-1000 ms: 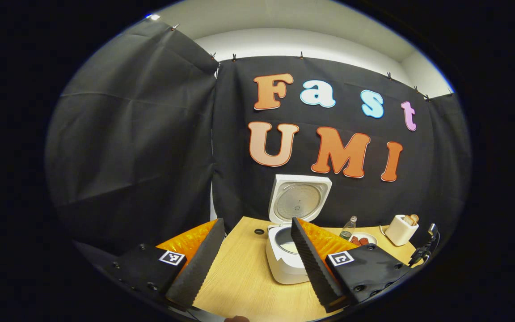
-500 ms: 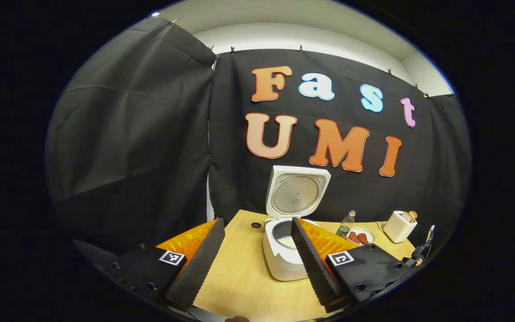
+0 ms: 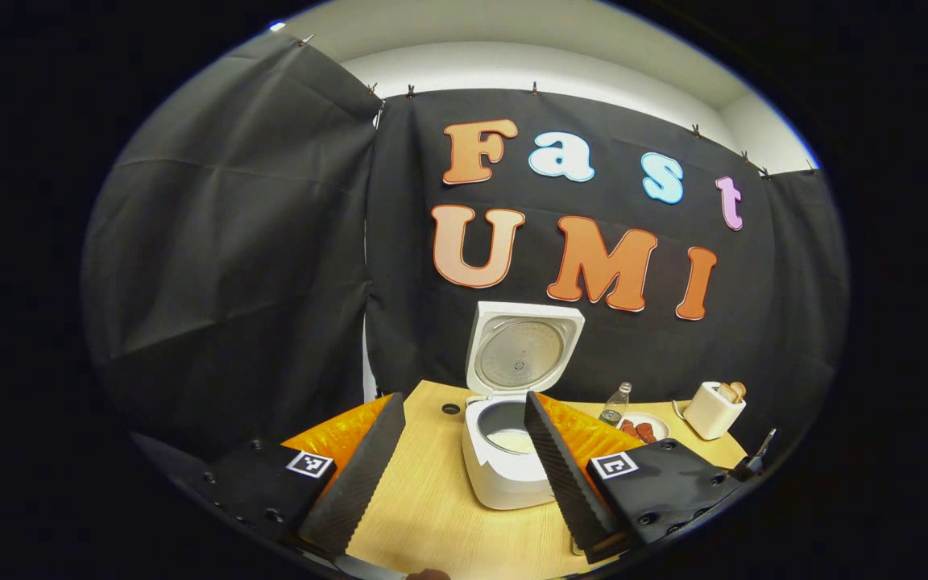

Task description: Close the left gripper, press the button to open the rice cooker; take a wooden spoon from the chopstick holder with the right hand, scoop a spoonful of rice and pour it into the rice cooker, then put the wooden spoon back into the chopstick holder.

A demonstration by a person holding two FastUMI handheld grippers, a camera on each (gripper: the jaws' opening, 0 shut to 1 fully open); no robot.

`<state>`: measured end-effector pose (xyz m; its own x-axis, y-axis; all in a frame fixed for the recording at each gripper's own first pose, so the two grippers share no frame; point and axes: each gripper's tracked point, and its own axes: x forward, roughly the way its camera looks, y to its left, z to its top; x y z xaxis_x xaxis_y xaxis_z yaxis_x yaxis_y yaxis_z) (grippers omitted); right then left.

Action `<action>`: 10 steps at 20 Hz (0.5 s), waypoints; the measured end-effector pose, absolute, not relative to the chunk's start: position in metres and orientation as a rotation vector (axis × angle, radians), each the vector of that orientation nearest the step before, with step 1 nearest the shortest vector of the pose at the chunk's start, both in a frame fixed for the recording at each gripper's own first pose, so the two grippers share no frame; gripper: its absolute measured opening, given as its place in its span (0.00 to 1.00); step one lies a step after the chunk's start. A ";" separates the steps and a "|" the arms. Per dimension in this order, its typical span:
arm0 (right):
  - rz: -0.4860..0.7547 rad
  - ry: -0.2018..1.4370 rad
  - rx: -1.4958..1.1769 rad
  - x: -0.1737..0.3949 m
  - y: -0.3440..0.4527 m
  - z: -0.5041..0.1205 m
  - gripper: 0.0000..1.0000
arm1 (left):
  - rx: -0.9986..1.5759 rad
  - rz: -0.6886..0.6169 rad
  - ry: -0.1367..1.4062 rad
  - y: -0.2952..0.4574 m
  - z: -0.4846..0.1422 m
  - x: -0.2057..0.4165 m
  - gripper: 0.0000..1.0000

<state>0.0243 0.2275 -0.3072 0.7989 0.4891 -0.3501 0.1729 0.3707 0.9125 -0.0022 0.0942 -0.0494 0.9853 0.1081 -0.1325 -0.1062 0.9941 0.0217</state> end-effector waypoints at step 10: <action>0.218 0.624 1.326 0.030 0.204 -0.254 0.10 | 0.016 0.081 0.151 0.076 -0.056 -0.002 1.00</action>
<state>0.0300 0.2042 -0.2536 0.8189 0.4898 -0.2992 0.1966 0.2504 0.9480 -0.0017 0.0761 -0.0559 0.9854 0.0814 -0.1495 -0.0791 0.9966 0.0217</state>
